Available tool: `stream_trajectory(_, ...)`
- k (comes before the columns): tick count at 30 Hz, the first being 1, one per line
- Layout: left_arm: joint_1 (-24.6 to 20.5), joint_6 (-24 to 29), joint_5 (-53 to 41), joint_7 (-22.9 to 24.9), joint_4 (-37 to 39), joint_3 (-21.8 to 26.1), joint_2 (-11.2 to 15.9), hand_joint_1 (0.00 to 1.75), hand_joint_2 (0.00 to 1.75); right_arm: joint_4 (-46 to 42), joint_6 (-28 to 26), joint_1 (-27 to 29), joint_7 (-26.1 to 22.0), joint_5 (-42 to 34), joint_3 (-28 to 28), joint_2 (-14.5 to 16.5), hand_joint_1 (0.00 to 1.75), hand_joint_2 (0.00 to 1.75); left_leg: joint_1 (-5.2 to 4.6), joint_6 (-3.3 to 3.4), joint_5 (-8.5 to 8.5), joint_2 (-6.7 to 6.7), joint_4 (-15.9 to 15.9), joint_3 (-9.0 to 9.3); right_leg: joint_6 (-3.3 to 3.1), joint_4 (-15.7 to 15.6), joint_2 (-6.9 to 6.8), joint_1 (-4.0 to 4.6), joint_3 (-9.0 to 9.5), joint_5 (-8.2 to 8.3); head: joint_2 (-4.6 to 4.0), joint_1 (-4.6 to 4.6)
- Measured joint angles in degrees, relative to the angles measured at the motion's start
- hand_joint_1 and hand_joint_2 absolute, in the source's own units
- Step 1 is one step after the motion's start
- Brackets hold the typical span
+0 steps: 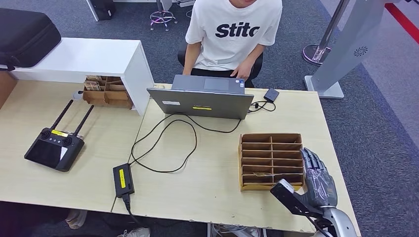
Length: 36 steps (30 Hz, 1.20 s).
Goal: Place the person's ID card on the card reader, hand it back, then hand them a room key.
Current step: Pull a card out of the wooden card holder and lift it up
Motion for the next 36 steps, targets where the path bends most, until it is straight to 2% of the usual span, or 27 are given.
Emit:
stream_trajectory(11, 0.01, -0.44, -0.01, -0.29, 0.0, 0.0, 0.0, 0.0, 1.75, 0.5, -0.13, 0.3, 0.0, 0.26, 0.01, 0.1, 0.15, 1.75, 0.0, 0.0, 0.0, 0.0, 0.0, 0.0, 0.0, 0.0, 0.0, 0.0, 0.0, 0.0, 0.0, 0.0)
stream_trajectory(12, 0.01, -0.45, -0.01, -0.29, 0.0, 0.0, 0.0, 0.0, 1.75, 0.51, -0.14, 0.31, 0.0, 0.27, 0.01, 0.11, 0.38, 1.75, 0.0, 0.0, 0.0, 0.0, 0.0, 0.0, 0.0, 0.0, 0.0, 0.0, 0.0, 0.0, 0.0, 0.0)
stream_trajectory(15, 0.02, -0.48, 0.01, -0.29, 0.0, 0.0, 0.01, 0.0, 1.75, 0.52, -0.27, 0.34, 0.0, 0.35, 0.01, 0.11, 1.55, 1.75, 0.0, 0.0, 0.0, 0.0, 0.0, 0.0, 0.0, 0.0, 0.0, 0.0, 0.0, 0.0, 0.0, 0.0)
stream_trajectory(16, 0.02, -0.49, 0.01, -0.29, 0.0, 0.0, 0.02, 0.0, 1.75, 0.52, -0.35, 0.35, 0.0, 0.44, 0.01, 0.11, 1.73, 1.75, 0.0, 0.0, 0.0, 0.0, 0.0, 0.0, 0.0, 0.0, 0.0, 0.0, 0.0, 0.0, 0.0, 0.0)
stream_trajectory(29, 0.02, -0.75, 0.0, -0.8, 0.0, 0.0, 0.05, 0.0, 1.75, 0.5, -0.99, 0.54, 0.0, 0.76, 0.01, 0.13, 1.75, 1.75, 0.0, 0.0, 0.0, 0.0, 0.0, 0.0, 0.0, 0.0, 0.0, 0.0, 0.0, 0.0, 0.0, 0.0)
stream_trajectory(36, 0.03, -0.84, -0.01, -0.85, 0.0, 0.0, 0.09, 0.0, 1.75, 0.5, -1.04, 0.6, -0.03, 0.76, 0.01, 0.13, 1.68, 1.75, 0.0, 0.0, 0.0, 0.0, 0.0, 0.0, 0.0, 0.0, 0.0, 0.0, 0.0, 0.0, 0.0, 0.0)
